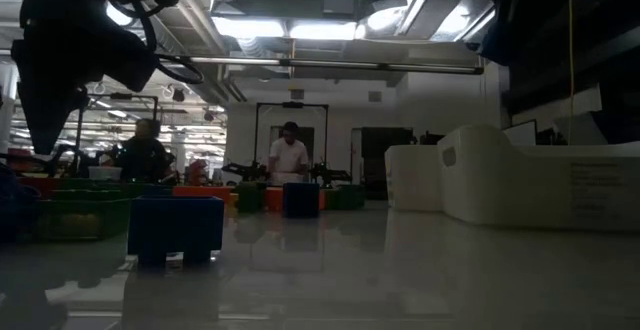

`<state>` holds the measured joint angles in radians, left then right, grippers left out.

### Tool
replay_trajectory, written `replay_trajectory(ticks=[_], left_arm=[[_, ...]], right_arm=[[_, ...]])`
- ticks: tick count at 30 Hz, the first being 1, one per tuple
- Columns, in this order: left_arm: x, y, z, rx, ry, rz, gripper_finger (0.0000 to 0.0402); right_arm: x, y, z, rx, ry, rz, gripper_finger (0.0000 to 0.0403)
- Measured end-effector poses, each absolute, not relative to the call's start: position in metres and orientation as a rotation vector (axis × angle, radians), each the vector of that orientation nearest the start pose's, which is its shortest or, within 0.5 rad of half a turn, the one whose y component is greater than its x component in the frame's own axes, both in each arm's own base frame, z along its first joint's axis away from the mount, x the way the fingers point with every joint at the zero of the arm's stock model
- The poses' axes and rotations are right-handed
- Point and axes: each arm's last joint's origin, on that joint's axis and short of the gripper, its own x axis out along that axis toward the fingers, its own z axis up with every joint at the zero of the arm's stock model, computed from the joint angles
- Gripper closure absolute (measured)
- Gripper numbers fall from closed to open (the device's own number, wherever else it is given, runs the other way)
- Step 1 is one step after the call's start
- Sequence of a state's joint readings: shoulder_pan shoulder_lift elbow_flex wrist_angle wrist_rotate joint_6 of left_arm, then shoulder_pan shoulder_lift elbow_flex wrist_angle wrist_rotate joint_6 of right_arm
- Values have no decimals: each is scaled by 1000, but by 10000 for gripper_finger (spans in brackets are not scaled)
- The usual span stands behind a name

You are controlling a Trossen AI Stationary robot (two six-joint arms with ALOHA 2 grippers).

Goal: Sort blocks by size
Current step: Put the blue cube game piece into the bottom white bin

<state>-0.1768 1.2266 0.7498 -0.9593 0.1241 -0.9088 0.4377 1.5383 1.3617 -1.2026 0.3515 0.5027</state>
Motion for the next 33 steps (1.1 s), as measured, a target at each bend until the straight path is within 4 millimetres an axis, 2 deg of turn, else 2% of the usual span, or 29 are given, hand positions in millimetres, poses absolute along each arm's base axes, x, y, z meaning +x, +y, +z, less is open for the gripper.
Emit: replay_trajectory(ticks=[8,21,25,33], left_arm=[[186,-37,197,-700,1435,432,199],[186,-37,197,-733,1430,463,199],[186,-37,197,-732,1428,464,199],[186,-36,197,-726,1425,468,199]], right_arm=[[257,111,287,-55,1272,-218,290],[243,104,246,-95,1394,-296,290],[243,104,244,-131,1407,-261,290],[251,108,244,-65,1326,-247,290]])
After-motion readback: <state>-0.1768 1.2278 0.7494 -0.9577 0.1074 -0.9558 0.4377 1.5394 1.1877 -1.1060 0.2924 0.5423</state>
